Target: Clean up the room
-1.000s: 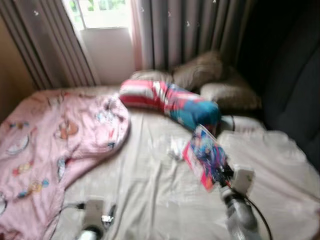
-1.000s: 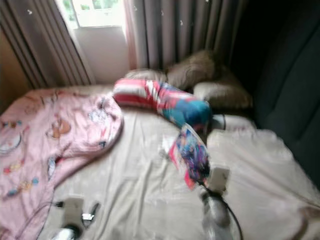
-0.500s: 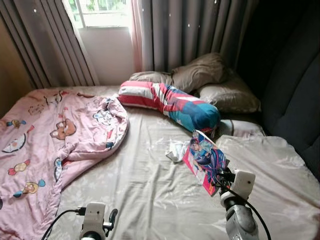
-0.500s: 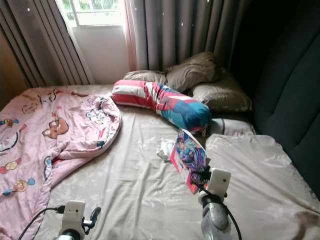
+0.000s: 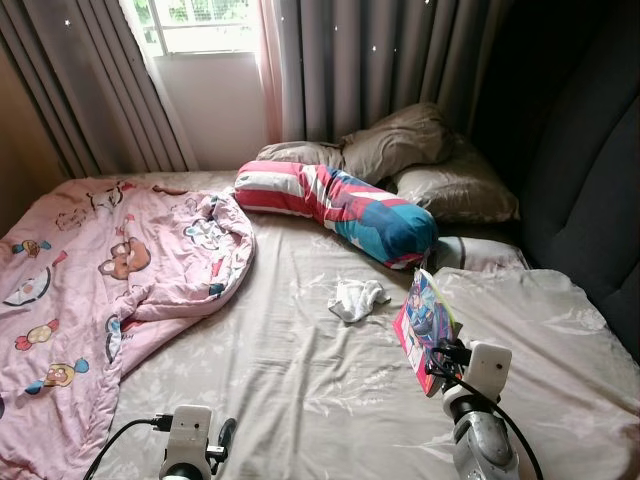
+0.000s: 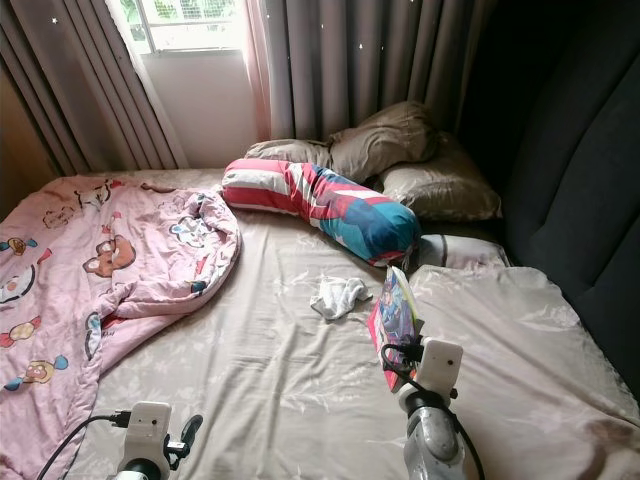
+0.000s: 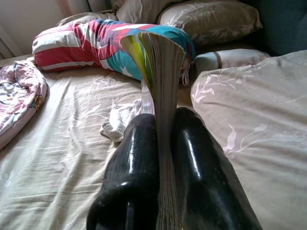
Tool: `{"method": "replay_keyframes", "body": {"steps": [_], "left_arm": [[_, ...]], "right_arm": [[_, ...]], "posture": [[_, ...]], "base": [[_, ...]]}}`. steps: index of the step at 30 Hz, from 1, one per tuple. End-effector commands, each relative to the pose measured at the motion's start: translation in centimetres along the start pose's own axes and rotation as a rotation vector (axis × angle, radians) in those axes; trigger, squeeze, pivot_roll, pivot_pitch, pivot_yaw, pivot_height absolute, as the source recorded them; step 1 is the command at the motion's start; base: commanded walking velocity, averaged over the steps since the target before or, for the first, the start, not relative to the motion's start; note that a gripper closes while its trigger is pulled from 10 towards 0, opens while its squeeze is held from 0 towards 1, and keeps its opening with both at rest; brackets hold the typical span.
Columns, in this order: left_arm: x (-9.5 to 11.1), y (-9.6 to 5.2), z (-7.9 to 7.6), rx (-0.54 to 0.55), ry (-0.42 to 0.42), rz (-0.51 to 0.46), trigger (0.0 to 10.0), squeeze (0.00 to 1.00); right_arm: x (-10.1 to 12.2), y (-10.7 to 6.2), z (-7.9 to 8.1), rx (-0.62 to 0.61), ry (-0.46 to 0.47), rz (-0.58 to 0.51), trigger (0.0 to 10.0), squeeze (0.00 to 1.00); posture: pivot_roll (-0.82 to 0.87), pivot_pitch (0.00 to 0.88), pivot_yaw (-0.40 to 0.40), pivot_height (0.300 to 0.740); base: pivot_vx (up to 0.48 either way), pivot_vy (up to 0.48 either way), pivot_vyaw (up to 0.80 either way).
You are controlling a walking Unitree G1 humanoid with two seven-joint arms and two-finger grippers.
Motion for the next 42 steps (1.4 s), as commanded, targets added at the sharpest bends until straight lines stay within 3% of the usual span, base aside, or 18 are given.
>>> {"method": "replay_keyframes", "body": {"steps": [1,12,16,21,27,28,30,32,33,37,42], "left_arm": [[-0.2,-0.2,0.4,0.0,0.012,0.01,10.0,0.0],[-0.6,-0.5,0.6,0.002,0.017,0.017,10.0,0.0],[-0.8,-0.7,0.8,-0.002,0.025,0.026,10.0,0.0],[-0.9,-0.8,1.0,0.001,0.026,0.027,10.0,0.0],[-0.8,-0.9,1.2,-0.001,0.032,0.027,10.0,0.0],[-0.8,-0.9,1.2,-0.002,0.034,0.027,10.0,0.0],[-0.8,-1.0,1.3,-0.006,0.037,0.027,10.0,0.0],[-0.8,-1.0,1.3,-0.006,0.038,0.026,10.0,0.0],[-0.8,-1.0,1.4,-0.011,0.043,0.027,10.0,0.0],[-0.6,-1.1,1.7,-0.02,0.057,0.023,10.0,0.0],[-0.3,-1.2,2.1,-0.027,0.073,0.014,10.0,0.0]], "right_arm": [[0.8,0.3,0.4,0.012,-0.006,-0.031,10.0,0.0],[0.6,0.0,0.9,0.027,0.005,-0.039,10.0,0.0],[-0.1,0.3,1.6,0.059,-0.019,0.015,10.0,0.0],[0.4,0.6,1.8,0.063,0.012,-0.005,10.0,0.0],[0.6,1.3,1.8,0.051,0.043,0.019,10.0,0.0],[0.7,1.5,1.7,0.044,0.061,0.021,10.0,0.0],[1.0,2.0,1.2,-0.004,0.199,0.03,10.0,0.0],[1.0,2.1,1.1,-0.013,0.22,0.033,10.0,0.0],[1.1,2.5,0.7,-0.048,0.333,0.042,10.0,0.0],[1.8,3.4,0.1,-0.099,0.536,0.039,10.0,0.0],[1.4,3.8,-0.1,-0.11,0.64,0.091,10.0,0.0]], "posture": [[0.02,0.053,0.04,0.692],[0.03,0.076,0.051,0.677],[0.03,0.08,0.055,0.673],[0.04,0.086,0.061,0.643],[0.04,0.092,0.07,0.643],[0.04,0.092,0.07,0.643],[0.05,0.098,0.08,0.643],[0.05,0.1,0.082,0.643],[0.06,0.11,0.092,0.643],[0.07,0.126,0.109,0.643],[0.09,0.132,0.126,0.643]], "base": [[0.0,0.0,0.0],[0.0,0.0,0.0],[0.0,0.0,0.0],[0.0,0.0,0.0],[0.0,0.0,0.0],[0.0,0.0,0.0],[0.0,0.0,0.0],[0.0,0.0,0.0],[0.0,0.0,0.0],[0.0,0.0,0.0],[0.0,0.0,0.0]]}}
Point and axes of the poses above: a point about 5 cm out from each wrist's last joint towards the gripper, its own y axis pointing out of the wrist towards the gripper, its own x axis along the axis of the wrist's last joint, z = x × y, the point moved 3 cm from there along y, pointing out of the wrist towards the gripper, and after that the axes turned 11 degrees about -y, right-handed, at the moved point
